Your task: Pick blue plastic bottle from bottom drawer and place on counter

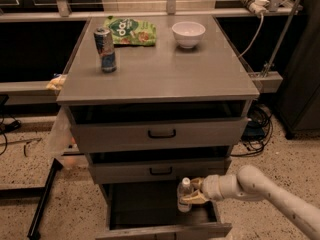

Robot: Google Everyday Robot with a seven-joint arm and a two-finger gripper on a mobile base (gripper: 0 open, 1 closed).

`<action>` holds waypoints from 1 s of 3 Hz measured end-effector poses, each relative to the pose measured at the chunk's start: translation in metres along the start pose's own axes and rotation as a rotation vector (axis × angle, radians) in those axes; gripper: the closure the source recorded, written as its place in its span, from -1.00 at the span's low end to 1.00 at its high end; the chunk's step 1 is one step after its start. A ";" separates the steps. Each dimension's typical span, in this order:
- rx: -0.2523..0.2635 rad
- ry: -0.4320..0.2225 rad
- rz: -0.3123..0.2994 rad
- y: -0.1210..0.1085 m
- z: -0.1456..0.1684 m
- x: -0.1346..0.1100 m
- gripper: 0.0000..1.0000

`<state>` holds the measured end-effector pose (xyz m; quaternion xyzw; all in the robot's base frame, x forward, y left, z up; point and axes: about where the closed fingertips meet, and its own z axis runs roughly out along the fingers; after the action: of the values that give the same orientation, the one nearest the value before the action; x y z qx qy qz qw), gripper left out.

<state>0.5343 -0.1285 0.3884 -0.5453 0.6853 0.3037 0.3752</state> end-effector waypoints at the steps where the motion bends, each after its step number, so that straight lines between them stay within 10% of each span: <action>1: 0.002 0.035 -0.020 -0.005 -0.037 -0.084 1.00; 3: 0.041 0.053 -0.063 -0.020 -0.065 -0.119 1.00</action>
Offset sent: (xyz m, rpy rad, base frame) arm 0.0067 0.0110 0.0782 -0.0305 -0.0043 0.0085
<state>0.5566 -0.1247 0.5233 -0.5666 0.6835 0.2631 0.3777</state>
